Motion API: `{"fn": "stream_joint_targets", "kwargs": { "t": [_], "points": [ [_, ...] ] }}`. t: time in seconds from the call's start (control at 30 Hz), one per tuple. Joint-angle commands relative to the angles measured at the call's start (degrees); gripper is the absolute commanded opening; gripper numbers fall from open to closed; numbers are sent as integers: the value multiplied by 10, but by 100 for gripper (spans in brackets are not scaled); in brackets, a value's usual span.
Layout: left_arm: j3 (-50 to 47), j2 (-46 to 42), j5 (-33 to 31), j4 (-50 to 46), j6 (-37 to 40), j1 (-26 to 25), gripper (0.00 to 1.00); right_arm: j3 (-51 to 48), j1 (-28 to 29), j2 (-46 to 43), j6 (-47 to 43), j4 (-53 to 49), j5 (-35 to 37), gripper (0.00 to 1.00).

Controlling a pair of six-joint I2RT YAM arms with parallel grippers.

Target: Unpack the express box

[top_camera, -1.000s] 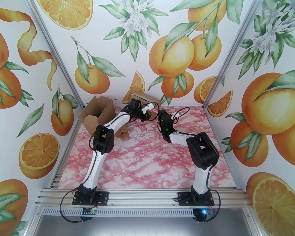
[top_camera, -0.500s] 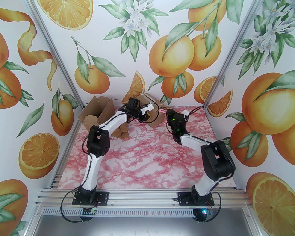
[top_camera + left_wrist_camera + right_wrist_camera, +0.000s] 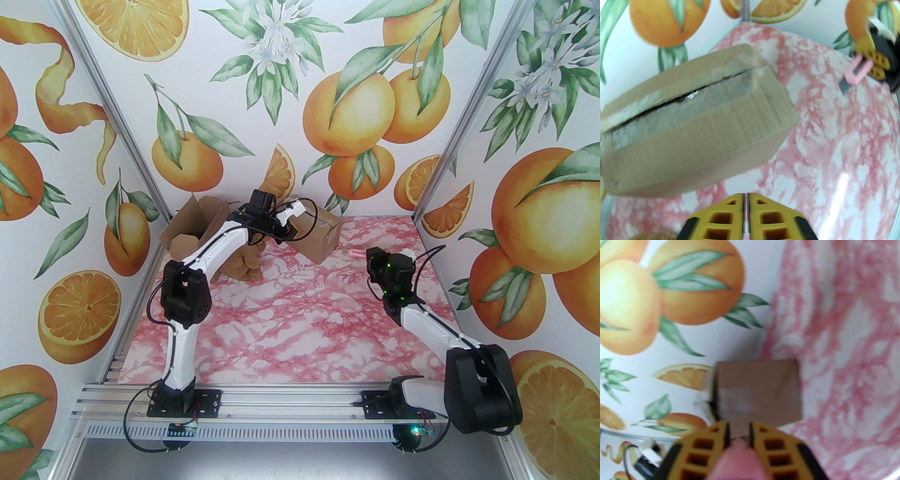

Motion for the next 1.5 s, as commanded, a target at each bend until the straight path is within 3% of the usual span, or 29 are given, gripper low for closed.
{"fn": "stream_joint_targets", "kwargs": {
  "t": [0.0, 0.13, 0.23, 0.27, 0.3, 0.4, 0.53, 0.67, 0.9, 1.1, 1.2, 1.47],
  "points": [
    [120, 26, -36, -66, -143, 10, 31, -13, -47, 72, -53, -24, -67, 0],
    [140, 38, -30, -71, -234, 14, 40, 26, -73, 231, -58, 69, -151, 0],
    [120, 32, -50, -65, -297, 18, 46, 81, -77, 292, -72, 53, -186, 0],
    [112, 30, -55, -64, -317, 21, 47, 106, -78, 301, -89, 11, -186, 96],
    [102, 27, -63, -60, -336, 23, 48, 127, -79, 306, -112, -24, -188, 100],
    [80, 19, -83, -43, -384, 26, 50, 205, -78, 298, -202, -159, -171, 100],
    [79, 30, -107, -32, -439, 28, 58, 254, -62, 231, -331, -270, -80, 100],
    [71, 57, -69, 18, -496, 34, 60, 410, -20, 269, -465, -349, -53, 100],
    [79, 96, -22, 83, -527, 32, 64, 650, -4, 439, -474, -301, -194, 100],
    [113, 126, -18, 73, -528, 28, 65, 870, 30, 575, -524, -471, -306, 100],
    [128, 128, -25, 60, -519, 24, 65, 819, 37, 557, -492, -429, -333, 99],
    [184, 112, -56, -35, -456, 24, 67, 487, 51, 405, -251, -109, -412, 82]
  ]
}}
